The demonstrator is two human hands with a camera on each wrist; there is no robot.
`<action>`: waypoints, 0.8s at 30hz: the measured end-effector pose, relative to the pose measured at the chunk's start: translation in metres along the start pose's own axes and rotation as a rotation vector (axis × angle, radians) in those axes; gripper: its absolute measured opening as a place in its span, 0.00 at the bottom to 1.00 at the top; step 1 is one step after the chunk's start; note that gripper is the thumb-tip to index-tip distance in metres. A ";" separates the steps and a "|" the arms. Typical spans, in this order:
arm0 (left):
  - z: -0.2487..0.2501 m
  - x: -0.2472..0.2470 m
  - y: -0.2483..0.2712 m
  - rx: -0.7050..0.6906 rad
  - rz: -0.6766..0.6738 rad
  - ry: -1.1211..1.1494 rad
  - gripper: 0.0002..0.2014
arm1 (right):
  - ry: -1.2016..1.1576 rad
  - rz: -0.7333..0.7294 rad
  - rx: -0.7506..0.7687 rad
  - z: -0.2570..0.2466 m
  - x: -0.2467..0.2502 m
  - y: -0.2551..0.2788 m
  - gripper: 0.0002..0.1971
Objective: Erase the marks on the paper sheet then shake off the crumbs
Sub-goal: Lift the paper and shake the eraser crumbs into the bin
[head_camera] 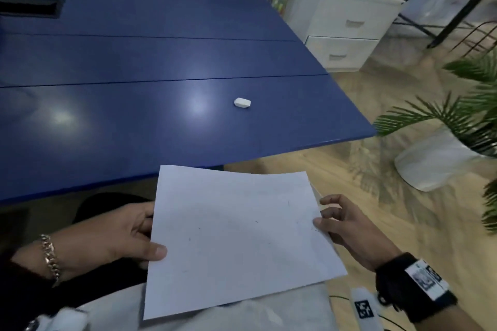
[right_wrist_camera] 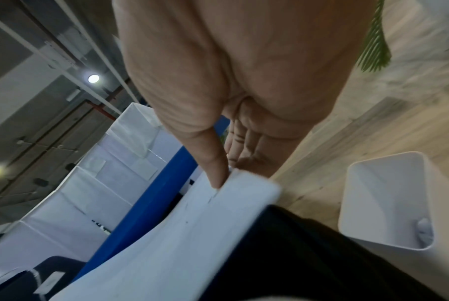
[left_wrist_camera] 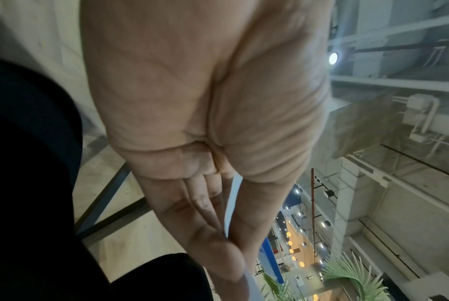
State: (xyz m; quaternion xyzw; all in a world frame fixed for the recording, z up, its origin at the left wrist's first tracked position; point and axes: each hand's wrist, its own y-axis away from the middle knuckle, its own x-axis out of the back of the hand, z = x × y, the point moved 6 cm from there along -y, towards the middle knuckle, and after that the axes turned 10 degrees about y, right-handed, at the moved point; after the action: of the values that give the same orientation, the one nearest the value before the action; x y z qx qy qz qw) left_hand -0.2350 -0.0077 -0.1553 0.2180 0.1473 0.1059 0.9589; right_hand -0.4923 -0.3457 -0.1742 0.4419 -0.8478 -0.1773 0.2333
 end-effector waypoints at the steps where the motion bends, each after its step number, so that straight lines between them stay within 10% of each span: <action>1: -0.003 -0.004 -0.011 0.004 0.022 0.010 0.24 | 0.003 0.004 -0.013 0.004 0.006 -0.004 0.22; 24: -0.015 -0.034 -0.240 0.241 0.438 -0.135 0.12 | 0.052 0.053 -0.272 0.158 0.067 -0.215 0.16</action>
State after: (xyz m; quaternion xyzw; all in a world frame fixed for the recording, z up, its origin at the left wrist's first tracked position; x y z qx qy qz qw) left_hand -0.2380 -0.2228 -0.2684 0.3639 0.0438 0.2777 0.8880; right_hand -0.4697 -0.5039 -0.3981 0.3880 -0.8211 -0.2727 0.3176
